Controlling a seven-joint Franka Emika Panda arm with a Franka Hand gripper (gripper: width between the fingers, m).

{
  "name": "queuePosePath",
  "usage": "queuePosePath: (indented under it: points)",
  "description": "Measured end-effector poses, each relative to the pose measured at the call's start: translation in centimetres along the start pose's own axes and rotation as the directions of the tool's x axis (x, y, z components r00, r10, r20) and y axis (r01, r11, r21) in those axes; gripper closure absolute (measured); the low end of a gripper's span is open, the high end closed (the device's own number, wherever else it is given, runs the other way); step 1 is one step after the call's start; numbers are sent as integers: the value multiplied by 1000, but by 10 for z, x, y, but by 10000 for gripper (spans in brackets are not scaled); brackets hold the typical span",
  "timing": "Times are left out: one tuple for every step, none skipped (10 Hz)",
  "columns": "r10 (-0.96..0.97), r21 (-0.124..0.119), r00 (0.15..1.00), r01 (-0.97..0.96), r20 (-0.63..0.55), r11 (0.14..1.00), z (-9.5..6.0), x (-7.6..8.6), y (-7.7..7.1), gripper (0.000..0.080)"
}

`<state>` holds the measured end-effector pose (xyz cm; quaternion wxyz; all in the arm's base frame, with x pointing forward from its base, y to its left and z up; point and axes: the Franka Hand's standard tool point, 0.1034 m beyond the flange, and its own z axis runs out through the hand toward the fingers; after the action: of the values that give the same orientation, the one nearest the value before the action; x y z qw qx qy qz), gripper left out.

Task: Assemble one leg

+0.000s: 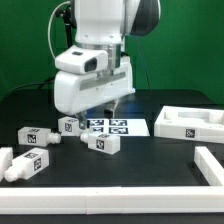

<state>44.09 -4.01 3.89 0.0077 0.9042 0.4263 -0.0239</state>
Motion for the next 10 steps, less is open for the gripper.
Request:
queuePosePath:
  points:
    - [-9,6,1000,9,-1,1000,9,-2,-4,151]
    - [-29,23,1000,29,8,999,19,-3,-11,151]
    - [-46,9,999,46,-7,999,28,-3,-13,151]
    - [-110,22,994,110,1,994,30,-9,-9,151]
    - [-113,20,994,113,-1,993,31,-11,-3,151]
    - [-114,21,993,114,0,993,31,-10,-4,274]
    - [-114,22,993,114,0,993,31,-11,-4,412]
    - [-113,21,994,113,0,993,31,-11,-4,515]
    - [-113,22,994,113,0,993,31,-11,-4,515]
    - [-94,22,996,94,0,995,30,-11,-7,514]
